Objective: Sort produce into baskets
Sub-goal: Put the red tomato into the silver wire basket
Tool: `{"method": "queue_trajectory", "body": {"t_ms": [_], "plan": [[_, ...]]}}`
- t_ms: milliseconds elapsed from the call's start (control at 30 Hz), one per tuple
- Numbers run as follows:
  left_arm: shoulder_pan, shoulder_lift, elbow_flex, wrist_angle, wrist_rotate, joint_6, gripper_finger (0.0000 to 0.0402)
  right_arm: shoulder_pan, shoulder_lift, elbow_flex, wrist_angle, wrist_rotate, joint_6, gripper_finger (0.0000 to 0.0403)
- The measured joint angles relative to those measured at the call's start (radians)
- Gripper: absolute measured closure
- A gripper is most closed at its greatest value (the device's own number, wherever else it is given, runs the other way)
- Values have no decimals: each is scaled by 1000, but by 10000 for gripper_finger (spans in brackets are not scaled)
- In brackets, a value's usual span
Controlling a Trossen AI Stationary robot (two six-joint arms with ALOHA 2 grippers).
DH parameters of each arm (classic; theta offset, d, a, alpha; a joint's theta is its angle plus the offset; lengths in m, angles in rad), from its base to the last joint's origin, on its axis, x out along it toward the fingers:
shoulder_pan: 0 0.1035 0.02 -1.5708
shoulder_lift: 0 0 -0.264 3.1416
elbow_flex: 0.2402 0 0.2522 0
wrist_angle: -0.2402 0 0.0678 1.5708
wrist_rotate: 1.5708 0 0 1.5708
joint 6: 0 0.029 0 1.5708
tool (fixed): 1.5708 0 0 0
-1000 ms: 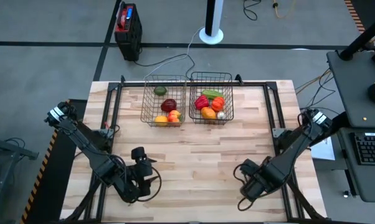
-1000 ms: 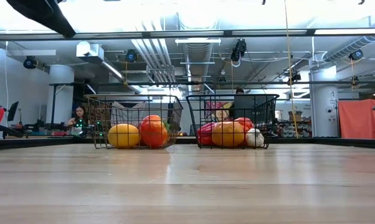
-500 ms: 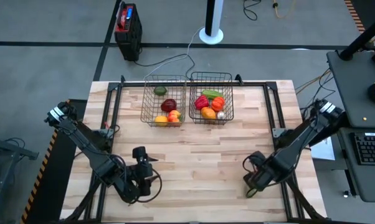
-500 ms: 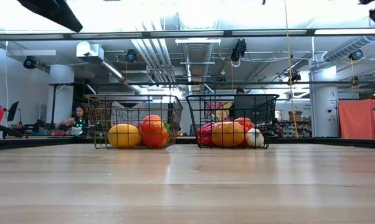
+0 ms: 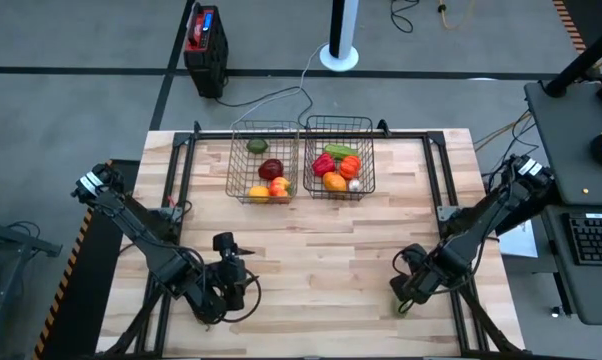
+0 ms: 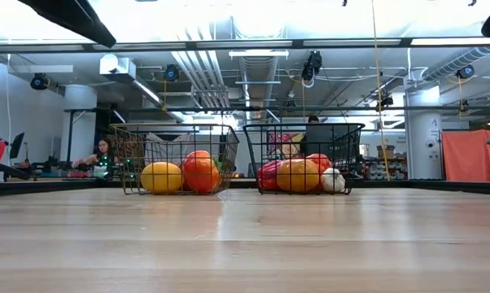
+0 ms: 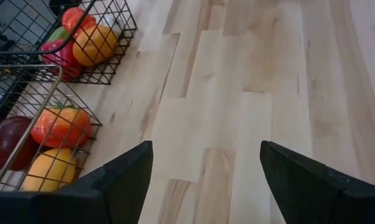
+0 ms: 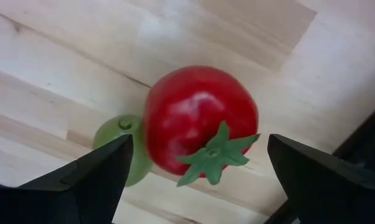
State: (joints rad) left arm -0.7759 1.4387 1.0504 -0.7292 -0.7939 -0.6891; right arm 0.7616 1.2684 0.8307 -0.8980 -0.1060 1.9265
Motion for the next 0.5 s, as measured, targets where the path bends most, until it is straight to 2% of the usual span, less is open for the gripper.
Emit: {"method": "queue_trajectory", "body": {"t_ms": [367, 500], "plan": [[2, 0, -29, 31, -2, -3, 123, 0, 9, -27, 28, 2, 20, 39], [2, 0, -52, 53, -1, -4, 123, 0, 9, -73, 107, 12, 38, 39]]}}
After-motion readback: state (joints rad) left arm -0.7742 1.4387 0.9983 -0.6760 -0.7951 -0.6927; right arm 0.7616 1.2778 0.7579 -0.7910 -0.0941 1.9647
